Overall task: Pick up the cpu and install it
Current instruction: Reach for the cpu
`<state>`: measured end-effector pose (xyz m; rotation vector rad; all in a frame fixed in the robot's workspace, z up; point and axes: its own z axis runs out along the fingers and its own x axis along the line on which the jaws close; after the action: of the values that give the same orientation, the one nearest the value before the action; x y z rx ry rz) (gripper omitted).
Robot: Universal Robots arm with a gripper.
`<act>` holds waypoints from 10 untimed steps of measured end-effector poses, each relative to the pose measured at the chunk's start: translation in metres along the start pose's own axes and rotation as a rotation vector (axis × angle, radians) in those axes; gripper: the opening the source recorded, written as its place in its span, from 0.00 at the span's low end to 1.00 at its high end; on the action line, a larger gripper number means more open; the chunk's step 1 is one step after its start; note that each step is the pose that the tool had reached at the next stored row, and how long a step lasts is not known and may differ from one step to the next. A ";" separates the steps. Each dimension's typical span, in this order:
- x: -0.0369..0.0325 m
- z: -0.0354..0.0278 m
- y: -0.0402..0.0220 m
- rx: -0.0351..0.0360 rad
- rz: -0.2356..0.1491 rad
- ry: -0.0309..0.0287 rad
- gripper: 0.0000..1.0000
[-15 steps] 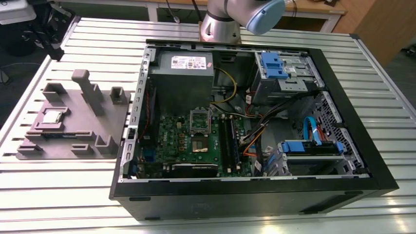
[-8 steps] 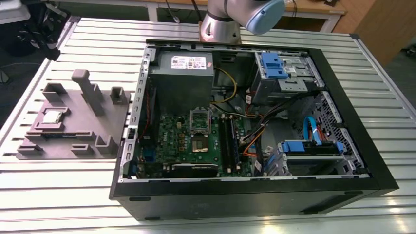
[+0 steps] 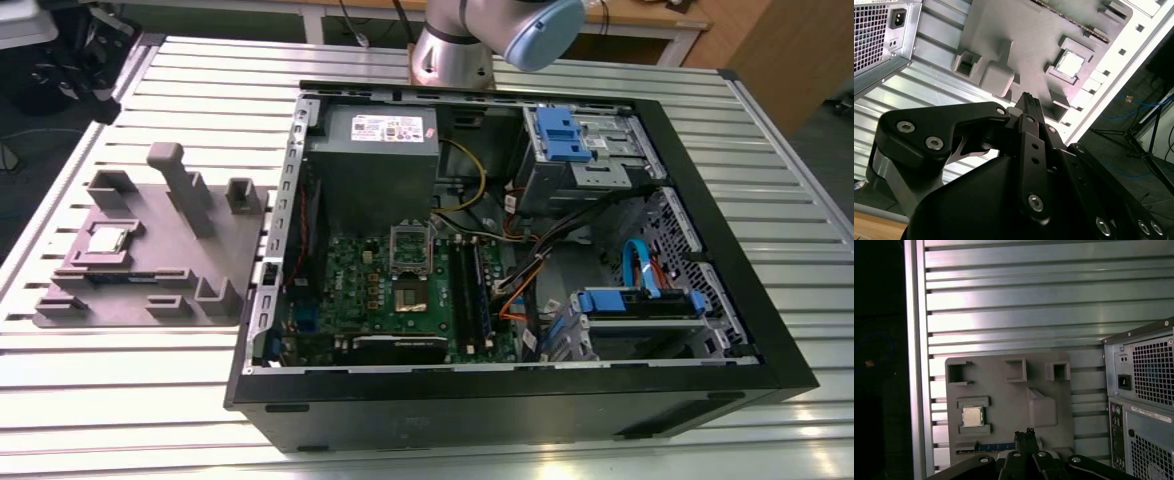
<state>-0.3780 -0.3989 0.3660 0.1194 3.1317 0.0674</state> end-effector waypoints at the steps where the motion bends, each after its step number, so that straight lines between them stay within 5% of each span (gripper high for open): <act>1: 0.0003 0.0001 0.0000 0.0000 0.000 0.0000 0.10; 10: 0.0038 0.0005 -0.0003 0.0000 0.000 0.0000 0.10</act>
<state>-0.3818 -0.3989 0.3655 0.1194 3.1317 0.0675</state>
